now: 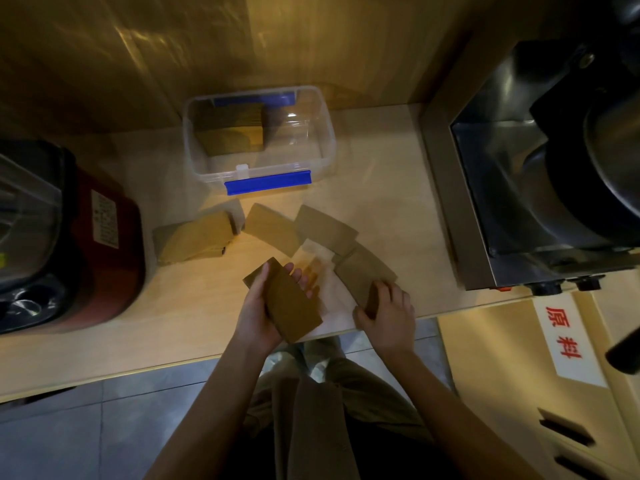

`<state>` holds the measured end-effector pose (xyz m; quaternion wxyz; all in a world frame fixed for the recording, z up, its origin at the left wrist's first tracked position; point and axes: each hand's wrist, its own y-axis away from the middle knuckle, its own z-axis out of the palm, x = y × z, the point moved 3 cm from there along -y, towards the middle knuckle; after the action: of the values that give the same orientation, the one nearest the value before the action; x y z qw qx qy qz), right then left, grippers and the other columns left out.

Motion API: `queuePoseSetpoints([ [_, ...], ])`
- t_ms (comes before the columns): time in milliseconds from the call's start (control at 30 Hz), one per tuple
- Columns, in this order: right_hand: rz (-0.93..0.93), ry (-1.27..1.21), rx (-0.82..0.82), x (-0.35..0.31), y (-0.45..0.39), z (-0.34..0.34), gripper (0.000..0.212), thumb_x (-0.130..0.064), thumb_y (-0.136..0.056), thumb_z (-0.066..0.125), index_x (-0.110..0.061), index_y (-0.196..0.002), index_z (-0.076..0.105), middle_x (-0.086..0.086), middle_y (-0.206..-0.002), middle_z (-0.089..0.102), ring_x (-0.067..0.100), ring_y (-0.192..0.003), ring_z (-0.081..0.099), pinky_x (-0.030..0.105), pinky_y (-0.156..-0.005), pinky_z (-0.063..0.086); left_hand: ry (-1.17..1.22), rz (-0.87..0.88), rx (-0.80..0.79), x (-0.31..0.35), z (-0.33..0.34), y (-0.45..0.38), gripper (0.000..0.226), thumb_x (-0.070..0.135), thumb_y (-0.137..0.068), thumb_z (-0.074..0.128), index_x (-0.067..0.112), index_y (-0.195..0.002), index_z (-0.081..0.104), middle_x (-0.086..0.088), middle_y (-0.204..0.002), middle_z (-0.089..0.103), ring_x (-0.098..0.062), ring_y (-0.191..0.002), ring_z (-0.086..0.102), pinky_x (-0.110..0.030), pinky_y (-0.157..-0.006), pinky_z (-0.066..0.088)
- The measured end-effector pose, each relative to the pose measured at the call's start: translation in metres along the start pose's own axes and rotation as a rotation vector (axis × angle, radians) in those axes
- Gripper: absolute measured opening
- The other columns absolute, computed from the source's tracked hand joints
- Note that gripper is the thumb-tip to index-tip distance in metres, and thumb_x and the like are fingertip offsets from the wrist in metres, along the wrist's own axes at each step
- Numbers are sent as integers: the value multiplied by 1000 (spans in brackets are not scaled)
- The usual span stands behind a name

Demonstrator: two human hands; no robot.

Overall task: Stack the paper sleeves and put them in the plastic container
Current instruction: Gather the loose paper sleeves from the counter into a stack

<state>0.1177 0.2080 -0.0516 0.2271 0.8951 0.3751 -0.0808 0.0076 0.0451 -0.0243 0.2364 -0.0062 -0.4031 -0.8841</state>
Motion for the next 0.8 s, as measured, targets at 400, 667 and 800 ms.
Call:
queuePoseSetpoints([
  [400,-108,-264,231,-22,-2,-42,62,-56,-56,66,-15,-103,65,10,-104,64,26,-93,58,41,-80,51,-56,0,12,3,10,1,53,50,-64,61,13,-101,65,-8,-95,72,-19,-89,69,-36,-91,48],
  [667,-276,-600,89,-86,18,-54,55,-48,-56,67,-27,-107,62,-11,-106,52,11,-100,54,31,-81,52,-56,83,-230,4,29,5,76,57,-54,74,17,-117,60,-12,-112,69,-27,-105,64,-44,-87,54],
  [800,-462,-505,262,-99,30,-46,47,-41,-59,68,-20,-101,66,3,-103,63,7,-97,51,29,-80,52,-51,116,-287,7,28,-1,86,59,-58,72,13,-126,46,-7,-113,61,-20,-105,60,-38,-93,49],
])
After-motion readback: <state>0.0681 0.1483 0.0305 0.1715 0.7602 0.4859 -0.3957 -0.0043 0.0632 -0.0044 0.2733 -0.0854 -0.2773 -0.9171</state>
